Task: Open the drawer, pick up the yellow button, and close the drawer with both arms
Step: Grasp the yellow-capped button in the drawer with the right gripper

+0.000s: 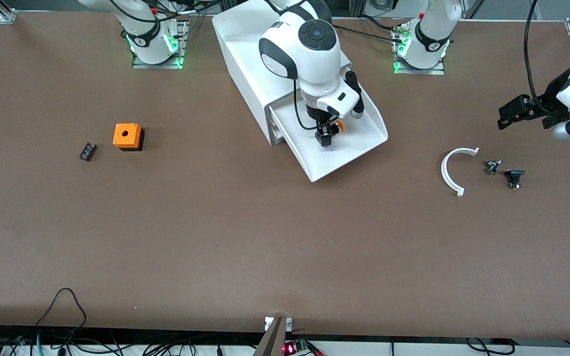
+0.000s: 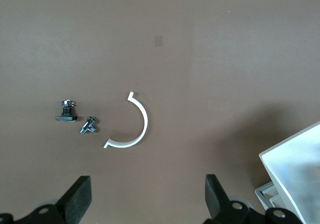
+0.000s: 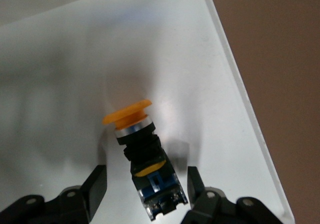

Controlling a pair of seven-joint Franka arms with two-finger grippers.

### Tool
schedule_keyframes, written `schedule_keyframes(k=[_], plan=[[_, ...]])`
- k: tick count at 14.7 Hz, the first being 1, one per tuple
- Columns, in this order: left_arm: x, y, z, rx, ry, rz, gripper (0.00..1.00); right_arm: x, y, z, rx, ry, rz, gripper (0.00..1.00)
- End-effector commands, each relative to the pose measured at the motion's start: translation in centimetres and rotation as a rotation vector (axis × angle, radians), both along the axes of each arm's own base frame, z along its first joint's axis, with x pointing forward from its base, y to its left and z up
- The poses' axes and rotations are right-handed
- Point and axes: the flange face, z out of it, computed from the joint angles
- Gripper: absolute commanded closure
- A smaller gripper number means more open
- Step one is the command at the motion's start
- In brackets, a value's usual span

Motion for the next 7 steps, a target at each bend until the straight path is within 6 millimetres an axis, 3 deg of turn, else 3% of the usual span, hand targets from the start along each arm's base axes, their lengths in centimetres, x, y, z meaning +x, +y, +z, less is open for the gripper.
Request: schedule_keyframes(k=[1, 3, 7], plan=[[0.36, -0.07, 0.55, 0.033, -0.014, 0.004, 0.0, -0.48, 0.68, 0.35, -0.011, -0.012, 0.021, 0.51], [0.36, -0.07, 0.55, 0.033, -0.014, 0.004, 0.0, -1.06, 1.09, 0.48, -0.037, -0.051, 0.042, 0.64], [0.36, -0.08, 0.62, 0.031, -0.015, 0.004, 0.0, -1.1, 1.08, 1.27, -0.027, -0.059, 0.042, 0.74]])
